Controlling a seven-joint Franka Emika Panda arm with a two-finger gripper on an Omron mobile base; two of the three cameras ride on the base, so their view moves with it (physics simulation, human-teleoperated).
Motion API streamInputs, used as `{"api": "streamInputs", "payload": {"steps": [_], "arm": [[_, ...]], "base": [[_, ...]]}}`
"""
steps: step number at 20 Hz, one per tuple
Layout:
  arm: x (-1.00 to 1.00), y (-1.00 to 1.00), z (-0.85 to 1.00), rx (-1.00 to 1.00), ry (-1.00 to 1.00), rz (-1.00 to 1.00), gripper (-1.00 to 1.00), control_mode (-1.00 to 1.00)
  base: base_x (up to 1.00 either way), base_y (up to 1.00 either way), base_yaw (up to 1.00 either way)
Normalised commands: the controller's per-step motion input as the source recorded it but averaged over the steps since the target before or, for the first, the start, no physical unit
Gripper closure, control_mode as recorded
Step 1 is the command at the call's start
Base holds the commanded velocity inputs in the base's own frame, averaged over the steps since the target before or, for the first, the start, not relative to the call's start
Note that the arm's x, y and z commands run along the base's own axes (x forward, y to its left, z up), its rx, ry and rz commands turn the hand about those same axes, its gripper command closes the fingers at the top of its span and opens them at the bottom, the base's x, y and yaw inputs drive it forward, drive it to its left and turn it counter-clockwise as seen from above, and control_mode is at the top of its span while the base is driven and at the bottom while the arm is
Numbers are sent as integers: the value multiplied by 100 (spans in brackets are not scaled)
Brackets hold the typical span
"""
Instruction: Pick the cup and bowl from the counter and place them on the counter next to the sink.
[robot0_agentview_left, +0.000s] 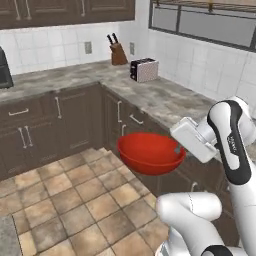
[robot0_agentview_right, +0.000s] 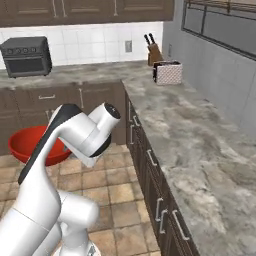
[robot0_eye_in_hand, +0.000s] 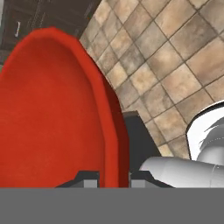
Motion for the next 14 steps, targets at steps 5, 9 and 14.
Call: {"api": "streamInputs", "payload": {"steps": [5, 9, 14], "arm": [[0, 0, 0, 0, 0, 0, 100, 100], [0, 0, 0, 0, 0, 0, 100, 100], [0, 0, 0, 0, 0, 0, 100, 100]], "base": [[0, -11, 84], [0, -17, 84], [-1, -41, 80]]}}
